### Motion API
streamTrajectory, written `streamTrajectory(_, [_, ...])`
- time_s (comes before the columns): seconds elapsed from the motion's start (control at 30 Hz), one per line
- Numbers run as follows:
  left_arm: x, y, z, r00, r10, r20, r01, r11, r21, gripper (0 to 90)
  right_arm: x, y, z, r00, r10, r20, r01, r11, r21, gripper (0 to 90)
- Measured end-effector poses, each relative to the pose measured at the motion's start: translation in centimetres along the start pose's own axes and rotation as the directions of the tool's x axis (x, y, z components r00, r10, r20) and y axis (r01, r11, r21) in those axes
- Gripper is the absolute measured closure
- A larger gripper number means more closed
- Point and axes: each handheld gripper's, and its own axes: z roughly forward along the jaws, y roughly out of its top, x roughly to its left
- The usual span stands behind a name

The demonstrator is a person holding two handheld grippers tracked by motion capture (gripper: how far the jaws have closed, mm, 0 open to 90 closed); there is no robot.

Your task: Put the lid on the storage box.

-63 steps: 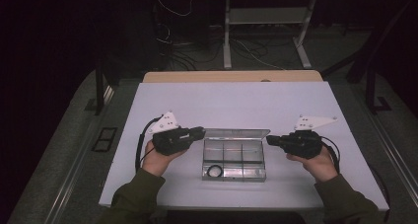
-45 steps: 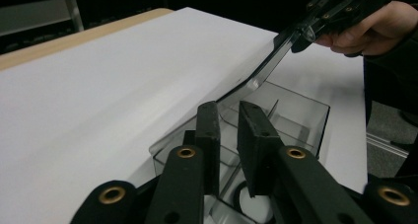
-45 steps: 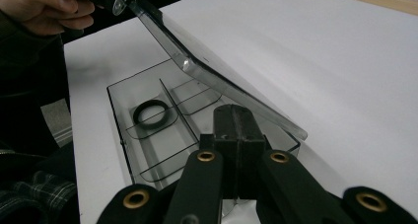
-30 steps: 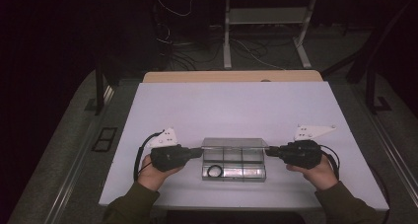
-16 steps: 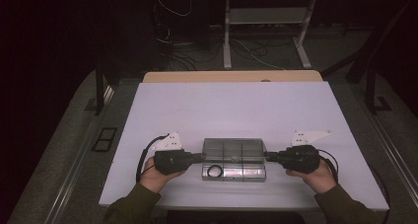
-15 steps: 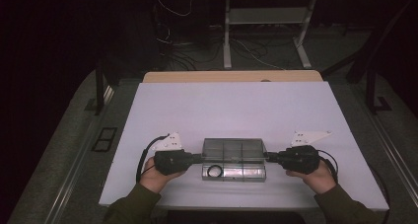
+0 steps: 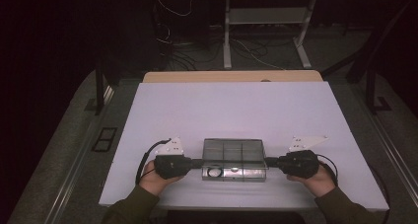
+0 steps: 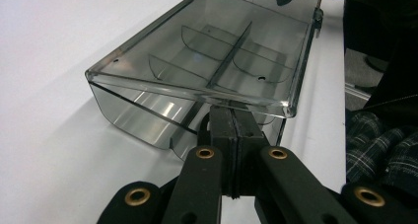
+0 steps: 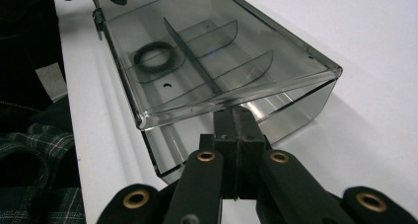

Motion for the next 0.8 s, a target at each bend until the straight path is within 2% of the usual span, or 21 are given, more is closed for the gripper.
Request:
streamTrajectory(0.3, [0.41,-0.43,0.35,0.9998,-0.012,0.017,0.011,0.9989,0.046,88.9,-0.10,-0.32,0.56,1.0000,-0.004,0.001,0.004,0.999,0.043,89.5])
streamTrajectory(0.8, [0.95,-0.78,0.48,0.9995,-0.031,0.000,0.031,0.9938,0.107,88.9,-0.47,-0.57,0.84,0.9998,-0.017,0.014,0.016,0.996,0.086,89.5])
